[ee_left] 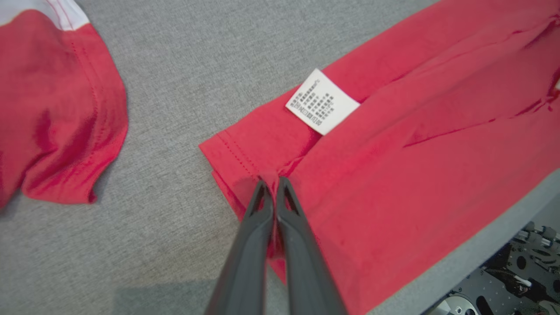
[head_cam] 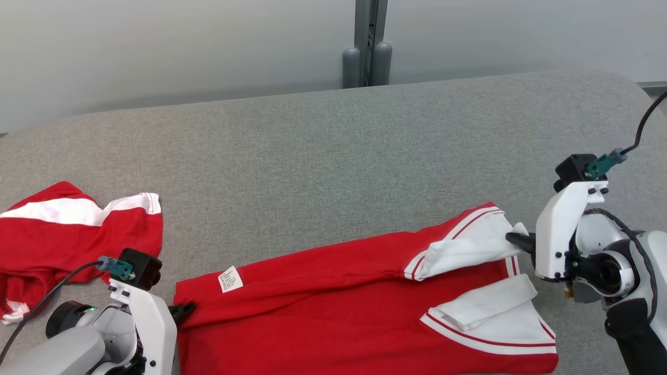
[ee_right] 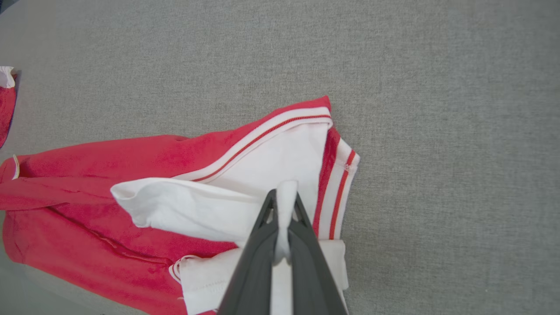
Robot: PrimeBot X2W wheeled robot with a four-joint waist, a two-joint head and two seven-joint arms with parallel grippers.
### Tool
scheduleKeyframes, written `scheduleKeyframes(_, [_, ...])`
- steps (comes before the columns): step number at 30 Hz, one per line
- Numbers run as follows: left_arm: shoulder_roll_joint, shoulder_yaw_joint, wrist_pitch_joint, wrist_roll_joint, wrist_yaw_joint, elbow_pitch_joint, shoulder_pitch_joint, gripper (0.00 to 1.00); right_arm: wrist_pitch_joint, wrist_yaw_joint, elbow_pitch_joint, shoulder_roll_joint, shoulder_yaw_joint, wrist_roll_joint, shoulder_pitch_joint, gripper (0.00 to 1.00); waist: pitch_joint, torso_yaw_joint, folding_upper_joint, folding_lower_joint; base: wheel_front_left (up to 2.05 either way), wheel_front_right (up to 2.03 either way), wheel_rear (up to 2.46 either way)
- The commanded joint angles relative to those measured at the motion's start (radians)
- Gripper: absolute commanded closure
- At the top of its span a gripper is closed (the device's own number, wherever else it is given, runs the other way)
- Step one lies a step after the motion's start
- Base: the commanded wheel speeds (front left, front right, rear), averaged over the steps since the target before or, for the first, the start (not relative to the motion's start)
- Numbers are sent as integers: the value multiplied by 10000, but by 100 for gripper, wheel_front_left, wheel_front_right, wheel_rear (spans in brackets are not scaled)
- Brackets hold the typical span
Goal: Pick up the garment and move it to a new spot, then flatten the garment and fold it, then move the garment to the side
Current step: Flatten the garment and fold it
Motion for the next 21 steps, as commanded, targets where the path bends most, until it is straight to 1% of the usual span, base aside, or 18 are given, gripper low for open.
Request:
scheduleKeyframes(1, [-21,7,21,50,38,-27,118,100,214,2,-168,-48,-129,-105,321,100,-47,14,0,0,0,0,0])
scheduleKeyframes(11, [-53,-64,127,58,67,-207,300,100,991,2,-1312,98,-935,-381,1280,100,-196,64,0,0,0,0,0])
scheduleKeyframes(17, [-65,-127,305,83,73,-310,397,100,1388,2,-1763,335,-1282,-671,1763,100,-255,45,0,0,0,0,0])
scheduleKeyframes(18, [-74,-131,336,87,75,-300,398,95,1426,2,-1800,385,-1311,-723,1825,98,-266,42,0,0,0,0,0])
scheduleKeyframes(19, [-83,-139,357,88,70,-288,414,62,1478,2,-1840,421,-1345,-749,1860,74,-273,39,0,0,0,0,0])
scheduleKeyframes(20, [-95,-149,384,89,65,-276,429,12,1498,2,-1882,447,-1383,-796,1889,55,-279,38,0,0,0,0,0])
scheduleKeyframes(21, [-105,-154,419,86,64,-259,439,0,1555,2,-1915,476,-1412,-822,1924,4,-289,36,0,0,0,0,0])
